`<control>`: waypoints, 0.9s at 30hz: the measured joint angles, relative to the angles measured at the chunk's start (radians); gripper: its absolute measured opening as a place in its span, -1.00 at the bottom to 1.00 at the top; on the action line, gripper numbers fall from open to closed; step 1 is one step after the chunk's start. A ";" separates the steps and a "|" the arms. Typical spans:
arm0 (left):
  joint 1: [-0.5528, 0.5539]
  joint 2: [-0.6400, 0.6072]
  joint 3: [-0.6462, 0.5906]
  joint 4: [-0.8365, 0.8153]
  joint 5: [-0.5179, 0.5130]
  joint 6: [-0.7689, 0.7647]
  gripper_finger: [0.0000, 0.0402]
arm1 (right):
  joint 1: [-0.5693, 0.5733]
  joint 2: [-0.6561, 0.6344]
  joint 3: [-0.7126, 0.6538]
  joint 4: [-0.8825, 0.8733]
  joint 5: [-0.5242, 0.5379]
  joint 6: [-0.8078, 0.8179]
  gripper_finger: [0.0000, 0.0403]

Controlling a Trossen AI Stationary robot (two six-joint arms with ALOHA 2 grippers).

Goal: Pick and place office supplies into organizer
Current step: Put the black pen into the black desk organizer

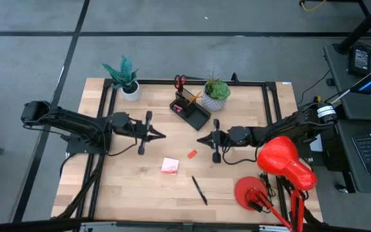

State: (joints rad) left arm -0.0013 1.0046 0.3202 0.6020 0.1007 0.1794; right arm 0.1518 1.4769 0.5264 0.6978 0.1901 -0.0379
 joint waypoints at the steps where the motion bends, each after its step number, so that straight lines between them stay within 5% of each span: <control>1: -0.012 -0.003 -0.009 -0.002 -0.002 -0.001 -0.99 | 0.011 0.000 0.020 -0.045 0.000 0.019 -0.96; 13: -0.125 -0.006 -0.028 -0.151 -0.002 -0.078 -0.99 | 0.189 0.039 0.348 -0.722 0.122 0.429 -0.96; 27: -0.177 -0.006 -0.028 -0.158 -0.003 -0.115 -1.00 | 0.338 0.318 0.604 -0.889 0.155 0.753 -0.96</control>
State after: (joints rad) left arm -0.1783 0.9985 0.2924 0.4442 0.0978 0.0642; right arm 0.4900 1.7950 1.1301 -0.1909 0.3447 0.7150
